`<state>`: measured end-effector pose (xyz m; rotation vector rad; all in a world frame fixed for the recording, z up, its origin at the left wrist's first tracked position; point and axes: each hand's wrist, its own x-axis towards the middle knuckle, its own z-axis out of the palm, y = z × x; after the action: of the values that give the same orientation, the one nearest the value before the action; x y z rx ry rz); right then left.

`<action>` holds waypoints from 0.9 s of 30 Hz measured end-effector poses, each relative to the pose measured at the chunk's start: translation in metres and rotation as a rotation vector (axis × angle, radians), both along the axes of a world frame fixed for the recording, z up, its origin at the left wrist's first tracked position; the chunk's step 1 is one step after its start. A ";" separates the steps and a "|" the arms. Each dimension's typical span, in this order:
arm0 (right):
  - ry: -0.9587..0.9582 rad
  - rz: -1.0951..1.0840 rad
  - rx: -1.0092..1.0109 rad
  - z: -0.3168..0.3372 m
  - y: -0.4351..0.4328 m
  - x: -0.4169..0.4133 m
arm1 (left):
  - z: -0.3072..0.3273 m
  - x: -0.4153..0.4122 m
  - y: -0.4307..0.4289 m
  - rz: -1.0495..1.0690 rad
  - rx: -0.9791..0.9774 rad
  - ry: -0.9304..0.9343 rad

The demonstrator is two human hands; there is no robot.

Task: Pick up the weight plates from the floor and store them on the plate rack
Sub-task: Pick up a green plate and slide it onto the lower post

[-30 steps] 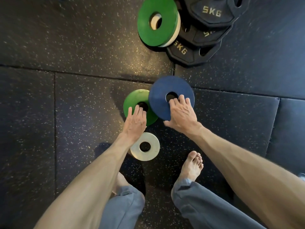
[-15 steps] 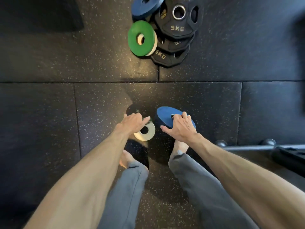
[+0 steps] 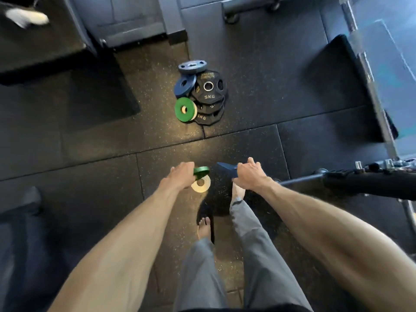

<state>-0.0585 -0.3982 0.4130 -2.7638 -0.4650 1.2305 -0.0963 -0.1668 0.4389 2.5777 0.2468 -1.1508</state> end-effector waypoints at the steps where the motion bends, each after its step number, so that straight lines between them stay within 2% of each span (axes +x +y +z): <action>1: -0.012 -0.019 0.006 0.018 -0.006 -0.010 | 0.016 -0.003 -0.005 -0.029 0.002 -0.019; 9: -0.019 -0.378 0.066 0.108 -0.063 -0.111 | 0.091 -0.034 -0.067 -0.423 0.038 -0.125; 16: -0.015 -0.723 0.110 0.150 -0.147 -0.216 | 0.110 -0.064 -0.172 -0.836 0.056 0.036; 25: 0.027 -1.094 0.152 0.170 -0.274 -0.337 | 0.126 -0.142 -0.360 -1.258 -0.151 0.034; 27: 0.019 -1.146 0.153 0.177 -0.305 -0.356 | 0.112 -0.151 -0.397 -1.262 -0.232 0.038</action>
<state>-0.4144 -0.7030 0.5903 -2.1877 0.8755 0.8199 -0.2474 -0.5634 0.5508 2.3732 -1.5911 -1.3876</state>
